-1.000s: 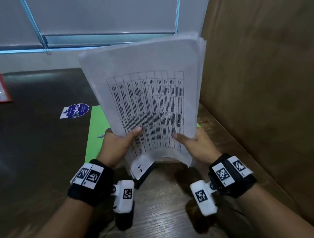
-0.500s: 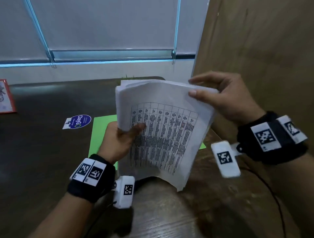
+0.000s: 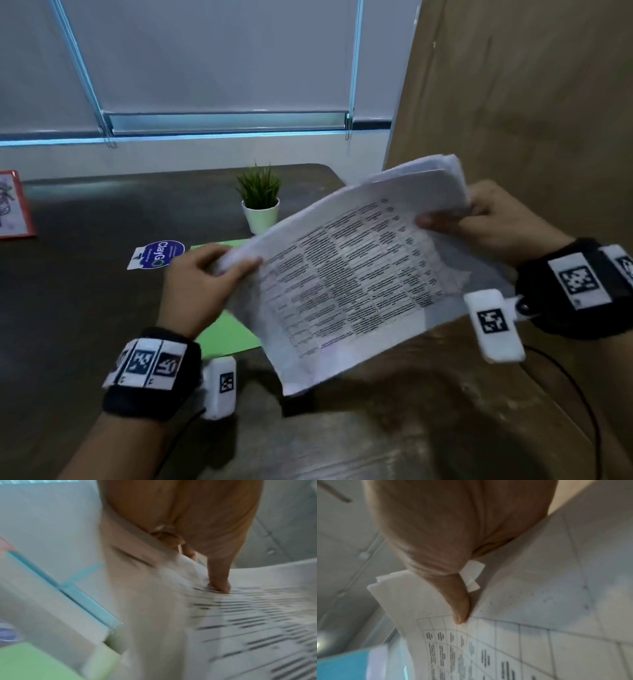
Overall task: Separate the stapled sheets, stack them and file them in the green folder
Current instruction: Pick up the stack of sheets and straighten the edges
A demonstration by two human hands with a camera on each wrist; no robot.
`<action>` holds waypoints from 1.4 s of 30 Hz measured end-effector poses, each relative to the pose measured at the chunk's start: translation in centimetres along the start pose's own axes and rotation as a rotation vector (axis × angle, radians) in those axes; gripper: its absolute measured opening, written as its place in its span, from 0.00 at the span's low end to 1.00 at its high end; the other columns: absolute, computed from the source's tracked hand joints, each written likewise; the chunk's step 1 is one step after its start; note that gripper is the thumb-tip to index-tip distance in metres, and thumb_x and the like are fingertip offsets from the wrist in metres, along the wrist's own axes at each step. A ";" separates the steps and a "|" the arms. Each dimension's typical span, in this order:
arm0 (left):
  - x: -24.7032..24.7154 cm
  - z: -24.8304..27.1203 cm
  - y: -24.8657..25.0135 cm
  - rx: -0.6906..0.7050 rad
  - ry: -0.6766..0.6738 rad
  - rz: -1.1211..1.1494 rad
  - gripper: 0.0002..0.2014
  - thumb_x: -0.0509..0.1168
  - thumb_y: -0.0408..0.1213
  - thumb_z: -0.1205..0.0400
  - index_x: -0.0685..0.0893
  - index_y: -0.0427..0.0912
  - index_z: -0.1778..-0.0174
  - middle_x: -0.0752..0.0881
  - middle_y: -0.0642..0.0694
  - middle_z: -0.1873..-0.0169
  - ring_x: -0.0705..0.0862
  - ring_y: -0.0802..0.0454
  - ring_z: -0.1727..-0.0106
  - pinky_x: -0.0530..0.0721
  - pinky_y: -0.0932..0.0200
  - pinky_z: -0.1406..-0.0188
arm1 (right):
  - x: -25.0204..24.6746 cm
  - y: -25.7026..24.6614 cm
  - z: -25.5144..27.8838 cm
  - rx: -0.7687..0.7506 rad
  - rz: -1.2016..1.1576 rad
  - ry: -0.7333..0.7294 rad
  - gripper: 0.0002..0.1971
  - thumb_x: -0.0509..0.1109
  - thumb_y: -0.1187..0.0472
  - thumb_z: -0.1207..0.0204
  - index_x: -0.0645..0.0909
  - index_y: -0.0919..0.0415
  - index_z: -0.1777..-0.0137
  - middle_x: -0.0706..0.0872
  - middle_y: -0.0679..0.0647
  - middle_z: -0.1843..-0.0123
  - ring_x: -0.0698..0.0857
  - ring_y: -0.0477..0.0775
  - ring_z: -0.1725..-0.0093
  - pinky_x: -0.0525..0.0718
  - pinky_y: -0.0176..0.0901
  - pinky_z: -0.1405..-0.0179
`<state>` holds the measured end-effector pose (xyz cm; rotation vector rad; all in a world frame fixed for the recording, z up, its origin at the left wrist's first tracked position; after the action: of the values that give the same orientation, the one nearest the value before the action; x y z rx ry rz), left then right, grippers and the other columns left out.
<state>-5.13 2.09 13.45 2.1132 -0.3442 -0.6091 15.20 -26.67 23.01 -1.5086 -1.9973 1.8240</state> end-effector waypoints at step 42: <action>1.6 2.8 -2.8 -0.143 0.278 0.374 0.25 0.68 0.46 0.16 0.69 0.51 0.79 0.70 0.61 0.86 0.66 0.65 0.80 0.67 0.69 0.78 | 10.2 15.9 7.2 0.334 -0.695 0.069 0.28 0.85 0.62 0.36 0.84 0.58 0.34 0.89 0.62 0.37 0.87 0.66 0.36 0.80 0.73 0.33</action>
<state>-5.24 1.07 9.31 1.8985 -0.5060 -0.1160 15.07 -27.98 2.81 -0.6538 -1.7481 1.6451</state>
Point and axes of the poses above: each hand's wrist, its own z-axis away from the middle knuckle, its own x-axis out of the palm, y = z × x, the point moved 8 cm from there along -z, towards the middle knuckle
